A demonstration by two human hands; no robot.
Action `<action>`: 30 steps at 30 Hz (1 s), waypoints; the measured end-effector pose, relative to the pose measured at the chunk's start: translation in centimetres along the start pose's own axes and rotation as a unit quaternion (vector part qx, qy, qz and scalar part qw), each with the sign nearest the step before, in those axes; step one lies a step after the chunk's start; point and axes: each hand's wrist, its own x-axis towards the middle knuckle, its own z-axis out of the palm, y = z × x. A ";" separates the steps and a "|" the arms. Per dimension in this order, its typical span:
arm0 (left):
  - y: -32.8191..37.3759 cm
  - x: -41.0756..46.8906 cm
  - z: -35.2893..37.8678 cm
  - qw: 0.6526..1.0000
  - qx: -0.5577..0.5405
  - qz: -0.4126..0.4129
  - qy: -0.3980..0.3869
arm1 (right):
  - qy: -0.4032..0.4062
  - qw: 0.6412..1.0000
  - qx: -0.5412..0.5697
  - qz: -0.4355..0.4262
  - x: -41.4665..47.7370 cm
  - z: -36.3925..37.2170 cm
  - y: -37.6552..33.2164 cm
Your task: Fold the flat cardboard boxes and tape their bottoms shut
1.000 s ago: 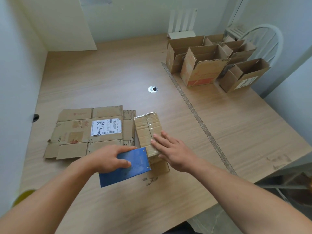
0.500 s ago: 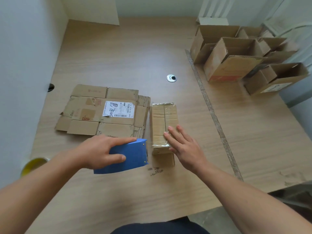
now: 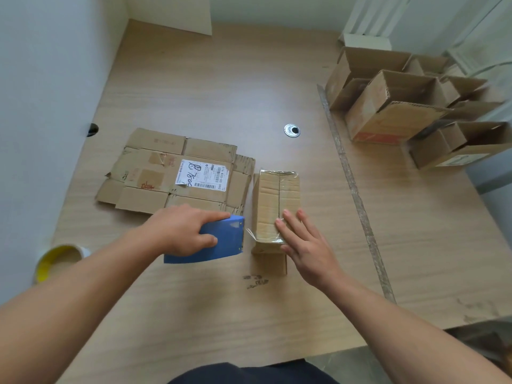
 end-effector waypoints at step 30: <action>9.3 -1.4 -0.4 0.993 0.059 -0.079 0.063 | -0.011 0.990 0.088 0.107 0.8 -1.5 -4.2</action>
